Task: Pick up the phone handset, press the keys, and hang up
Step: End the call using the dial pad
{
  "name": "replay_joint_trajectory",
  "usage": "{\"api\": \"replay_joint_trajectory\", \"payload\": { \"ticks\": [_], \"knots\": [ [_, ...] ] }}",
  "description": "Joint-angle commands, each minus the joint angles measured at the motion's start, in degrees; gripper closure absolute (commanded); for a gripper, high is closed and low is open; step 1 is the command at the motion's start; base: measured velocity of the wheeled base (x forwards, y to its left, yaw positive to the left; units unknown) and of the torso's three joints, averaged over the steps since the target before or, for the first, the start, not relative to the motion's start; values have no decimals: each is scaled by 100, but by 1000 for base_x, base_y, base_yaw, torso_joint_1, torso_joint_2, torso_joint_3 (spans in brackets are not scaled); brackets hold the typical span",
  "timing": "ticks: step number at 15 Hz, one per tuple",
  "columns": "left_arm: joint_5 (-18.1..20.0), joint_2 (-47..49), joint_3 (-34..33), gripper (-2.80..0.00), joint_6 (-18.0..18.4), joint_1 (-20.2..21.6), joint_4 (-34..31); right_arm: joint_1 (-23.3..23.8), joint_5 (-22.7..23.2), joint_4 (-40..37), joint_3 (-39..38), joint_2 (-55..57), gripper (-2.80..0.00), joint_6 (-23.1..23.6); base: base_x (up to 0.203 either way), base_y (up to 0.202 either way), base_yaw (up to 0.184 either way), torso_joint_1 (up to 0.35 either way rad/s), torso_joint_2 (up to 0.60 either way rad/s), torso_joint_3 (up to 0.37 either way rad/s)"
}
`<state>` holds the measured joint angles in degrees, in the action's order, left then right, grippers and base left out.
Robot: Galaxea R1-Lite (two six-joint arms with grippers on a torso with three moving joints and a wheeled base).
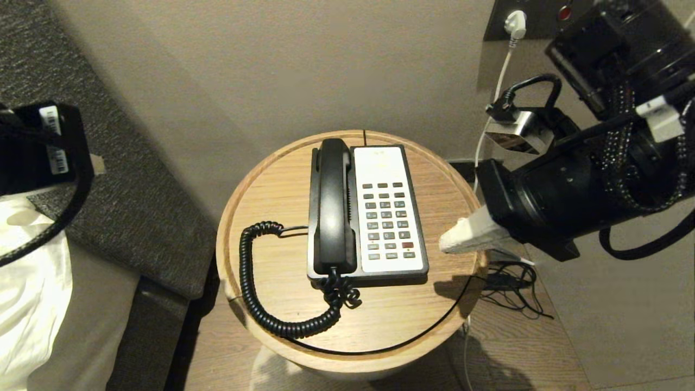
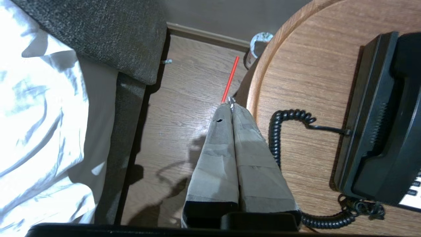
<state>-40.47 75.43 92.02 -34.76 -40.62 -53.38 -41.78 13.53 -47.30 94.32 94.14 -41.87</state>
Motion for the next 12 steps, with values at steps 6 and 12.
{"api": "replay_joint_trajectory", "payload": {
  "ticks": [6, 12],
  "knots": [
    [8, -28, -150, 0, -24, 86, 3, -6, -8, 247, 25, 573, 0, 21, 0, 0, 0, 0, 0, 0],
    [48, -39, -158, 0, -31, 107, 3, -6, -87, 256, 100, 728, 0, 39, 0, 0, 0, 0, 0, 0]
  ]
}}
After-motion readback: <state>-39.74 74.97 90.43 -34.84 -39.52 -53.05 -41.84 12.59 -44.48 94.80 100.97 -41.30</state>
